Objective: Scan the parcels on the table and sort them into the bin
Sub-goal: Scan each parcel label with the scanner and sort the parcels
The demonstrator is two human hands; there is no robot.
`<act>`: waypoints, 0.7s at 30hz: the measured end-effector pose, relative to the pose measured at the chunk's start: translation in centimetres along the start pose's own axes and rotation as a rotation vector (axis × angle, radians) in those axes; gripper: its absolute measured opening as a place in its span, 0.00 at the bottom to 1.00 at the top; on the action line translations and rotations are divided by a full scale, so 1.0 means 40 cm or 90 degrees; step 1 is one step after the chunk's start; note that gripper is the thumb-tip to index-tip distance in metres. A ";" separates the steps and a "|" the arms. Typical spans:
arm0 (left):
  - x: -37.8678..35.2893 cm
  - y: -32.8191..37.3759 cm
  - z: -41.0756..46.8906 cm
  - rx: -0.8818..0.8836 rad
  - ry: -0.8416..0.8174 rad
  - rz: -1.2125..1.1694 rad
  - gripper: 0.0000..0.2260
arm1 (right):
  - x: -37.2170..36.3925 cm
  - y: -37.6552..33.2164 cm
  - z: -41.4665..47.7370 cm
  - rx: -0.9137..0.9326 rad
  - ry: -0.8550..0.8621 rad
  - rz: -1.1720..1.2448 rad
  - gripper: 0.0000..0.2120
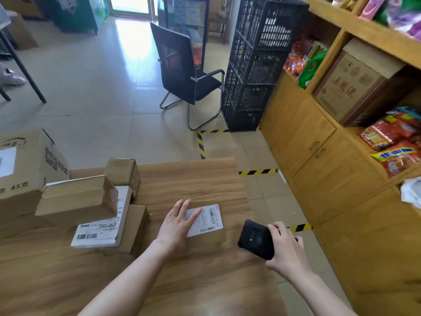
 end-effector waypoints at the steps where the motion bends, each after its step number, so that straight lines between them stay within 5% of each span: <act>1: -0.002 0.012 -0.005 0.006 -0.007 -0.011 0.49 | -0.004 0.007 -0.012 -0.010 0.001 0.019 0.41; 9: 0.019 0.186 -0.056 0.049 0.035 -0.161 0.52 | -0.018 0.128 -0.127 -0.118 0.052 0.214 0.39; 21: -0.003 0.773 -0.044 -0.139 0.031 -0.136 0.52 | -0.070 0.592 -0.450 -0.344 0.150 0.375 0.42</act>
Point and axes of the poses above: each hand's wrist, its own z-axis towards the middle knuckle, its own x-axis out of the back of the hand, y = z × x, the point moved 2 cm from there along z, towards the middle knuckle, and after that the axes turned 1 degree about y, right-handed, at the moved point
